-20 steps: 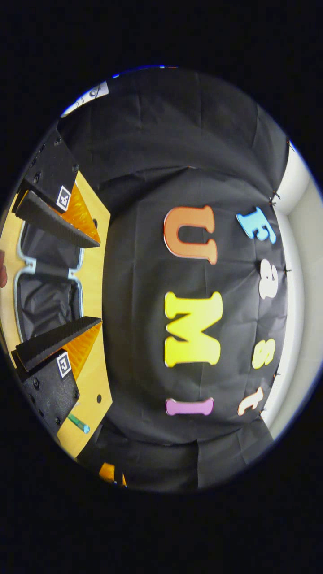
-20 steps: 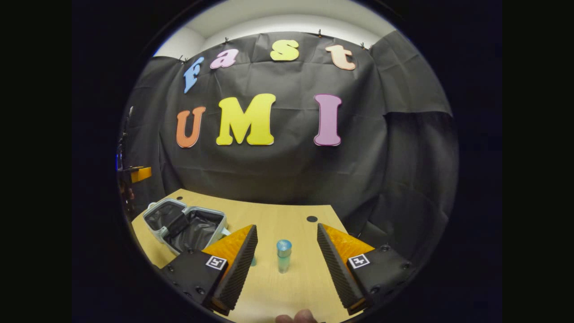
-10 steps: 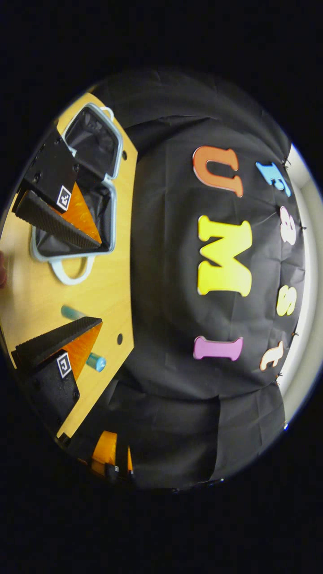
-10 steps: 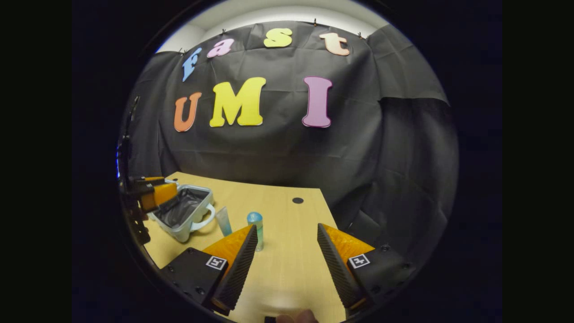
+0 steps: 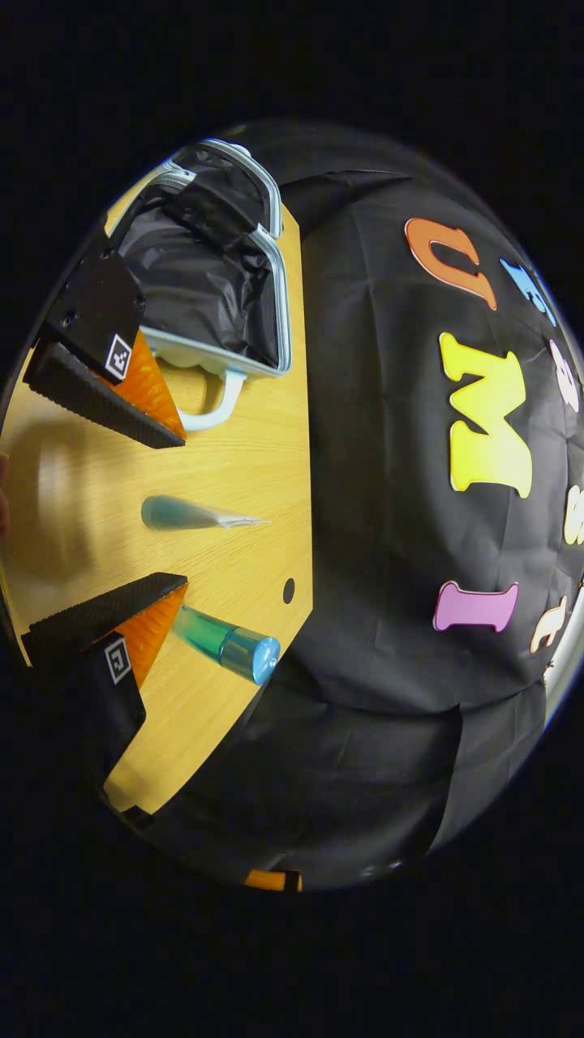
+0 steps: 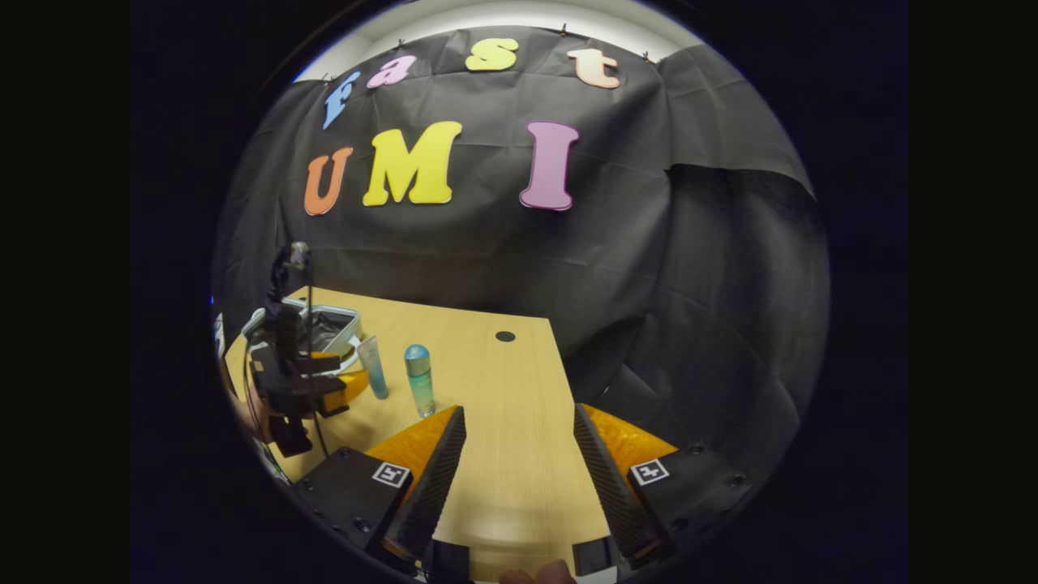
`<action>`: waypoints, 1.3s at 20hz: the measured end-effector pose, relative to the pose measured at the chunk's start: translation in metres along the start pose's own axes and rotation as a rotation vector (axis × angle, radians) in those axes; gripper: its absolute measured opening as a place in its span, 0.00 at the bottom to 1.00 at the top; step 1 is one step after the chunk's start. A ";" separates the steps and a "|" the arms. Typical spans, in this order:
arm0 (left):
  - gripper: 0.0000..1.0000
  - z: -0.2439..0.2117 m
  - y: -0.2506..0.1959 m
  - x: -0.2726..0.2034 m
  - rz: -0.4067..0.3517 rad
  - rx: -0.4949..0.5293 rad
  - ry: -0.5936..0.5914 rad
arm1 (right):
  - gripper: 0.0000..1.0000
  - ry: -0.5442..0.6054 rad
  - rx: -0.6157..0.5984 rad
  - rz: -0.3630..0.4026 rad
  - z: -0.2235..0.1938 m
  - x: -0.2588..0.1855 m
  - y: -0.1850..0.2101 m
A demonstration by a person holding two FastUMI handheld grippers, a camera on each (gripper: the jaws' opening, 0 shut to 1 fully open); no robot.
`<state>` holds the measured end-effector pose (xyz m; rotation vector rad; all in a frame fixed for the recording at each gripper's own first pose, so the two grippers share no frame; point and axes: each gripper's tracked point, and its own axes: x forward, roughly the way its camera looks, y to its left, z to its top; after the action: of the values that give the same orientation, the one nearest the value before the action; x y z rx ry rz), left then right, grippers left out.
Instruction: First open the suitcase, pack the skin care products into it, and then close the suitcase.
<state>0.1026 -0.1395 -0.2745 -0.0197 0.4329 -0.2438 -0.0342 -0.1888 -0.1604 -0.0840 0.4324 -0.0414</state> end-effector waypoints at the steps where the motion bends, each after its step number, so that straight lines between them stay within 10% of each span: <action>1: 0.99 -0.002 -0.001 0.009 0.000 0.005 0.009 | 0.79 -0.003 0.004 -0.014 0.003 -0.001 -0.005; 11: 0.88 -0.042 0.011 0.055 0.029 -0.036 0.158 | 0.80 0.023 0.033 -0.046 -0.012 0.002 -0.005; 16: 0.43 -0.042 0.013 0.060 0.004 -0.036 0.163 | 0.80 0.042 0.040 0.090 -0.046 0.056 0.057; 26: 0.40 0.011 0.031 -0.017 -0.037 -0.097 0.087 | 0.80 0.182 0.043 0.297 -0.091 0.165 0.166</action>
<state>0.0998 -0.1058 -0.2596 -0.1120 0.5313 -0.2602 0.0812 -0.0399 -0.3261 0.0272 0.6214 0.2351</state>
